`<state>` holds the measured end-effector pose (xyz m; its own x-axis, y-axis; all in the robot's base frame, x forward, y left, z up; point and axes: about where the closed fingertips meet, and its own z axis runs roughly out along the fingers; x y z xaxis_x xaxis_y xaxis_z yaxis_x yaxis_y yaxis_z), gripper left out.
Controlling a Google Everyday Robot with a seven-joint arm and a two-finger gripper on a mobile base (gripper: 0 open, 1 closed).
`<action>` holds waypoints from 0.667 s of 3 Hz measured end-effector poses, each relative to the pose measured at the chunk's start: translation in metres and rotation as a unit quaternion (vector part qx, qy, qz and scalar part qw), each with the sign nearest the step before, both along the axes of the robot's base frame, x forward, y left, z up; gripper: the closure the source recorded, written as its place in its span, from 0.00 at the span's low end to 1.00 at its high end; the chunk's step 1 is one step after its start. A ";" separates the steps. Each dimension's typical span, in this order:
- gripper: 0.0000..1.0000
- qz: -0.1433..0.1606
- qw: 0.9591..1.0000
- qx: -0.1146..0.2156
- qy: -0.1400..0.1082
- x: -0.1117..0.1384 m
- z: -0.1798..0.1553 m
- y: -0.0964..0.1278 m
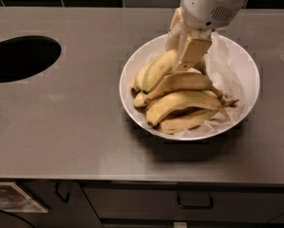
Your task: Pick banana from white bowl
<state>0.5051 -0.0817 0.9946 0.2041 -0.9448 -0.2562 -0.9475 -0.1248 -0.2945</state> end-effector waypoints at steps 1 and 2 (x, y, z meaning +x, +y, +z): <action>1.00 0.010 0.999 0.016 -0.035 -0.018 0.024 -0.005; 1.00 0.012 0.997 0.030 -0.066 -0.030 0.040 -0.012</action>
Offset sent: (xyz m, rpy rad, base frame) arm -0.0452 -0.0252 0.0577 0.0905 -0.1978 0.0227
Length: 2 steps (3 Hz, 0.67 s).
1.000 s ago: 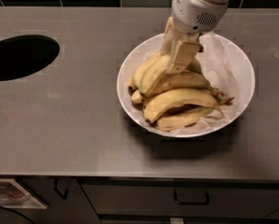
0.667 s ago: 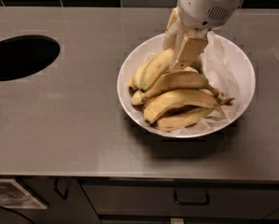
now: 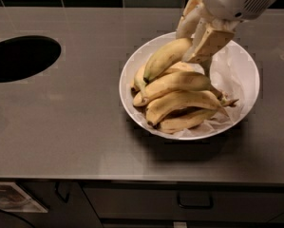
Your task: Pick banana from white bowl
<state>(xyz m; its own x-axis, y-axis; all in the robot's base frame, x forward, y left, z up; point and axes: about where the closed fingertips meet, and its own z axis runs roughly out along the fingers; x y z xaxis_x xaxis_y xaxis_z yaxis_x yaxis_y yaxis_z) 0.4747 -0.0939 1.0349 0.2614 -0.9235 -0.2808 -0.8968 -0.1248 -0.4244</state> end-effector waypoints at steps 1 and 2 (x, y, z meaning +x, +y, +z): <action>1.00 -0.003 1.000 0.009 -0.028 -0.012 0.015 -0.006; 1.00 -0.008 0.998 0.008 -0.055 -0.024 0.031 -0.009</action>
Offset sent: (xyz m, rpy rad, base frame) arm -0.0319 -0.0163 0.0377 0.0148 -0.1465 -0.0314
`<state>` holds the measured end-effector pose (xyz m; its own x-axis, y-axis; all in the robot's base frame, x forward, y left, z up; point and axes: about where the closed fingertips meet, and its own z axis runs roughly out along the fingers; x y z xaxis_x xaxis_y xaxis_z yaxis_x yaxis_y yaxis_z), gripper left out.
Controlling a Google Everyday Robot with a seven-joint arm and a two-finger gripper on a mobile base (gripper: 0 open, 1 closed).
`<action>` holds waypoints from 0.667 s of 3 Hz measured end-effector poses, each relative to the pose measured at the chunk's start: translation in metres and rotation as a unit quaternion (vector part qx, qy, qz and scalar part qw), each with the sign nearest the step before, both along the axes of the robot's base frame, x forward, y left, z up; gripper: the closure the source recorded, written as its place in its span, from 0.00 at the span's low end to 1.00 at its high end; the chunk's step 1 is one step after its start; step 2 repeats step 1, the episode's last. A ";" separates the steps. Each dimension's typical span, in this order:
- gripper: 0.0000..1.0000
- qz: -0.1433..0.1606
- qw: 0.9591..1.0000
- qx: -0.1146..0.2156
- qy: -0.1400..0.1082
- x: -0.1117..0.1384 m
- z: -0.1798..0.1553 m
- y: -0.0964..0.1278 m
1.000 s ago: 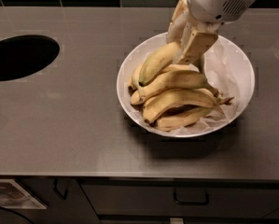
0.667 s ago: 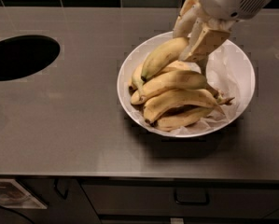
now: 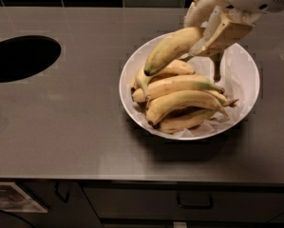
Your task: Pick banana from white bowl
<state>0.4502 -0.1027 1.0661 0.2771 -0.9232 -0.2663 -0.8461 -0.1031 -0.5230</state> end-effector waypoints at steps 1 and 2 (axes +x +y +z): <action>1.00 -0.007 1.000 -0.005 -0.020 -0.010 0.010 -0.001; 1.00 -0.007 1.000 -0.005 -0.020 -0.010 0.010 -0.001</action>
Offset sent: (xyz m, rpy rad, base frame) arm 0.0000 0.0000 0.0000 0.0000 0.0000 0.0000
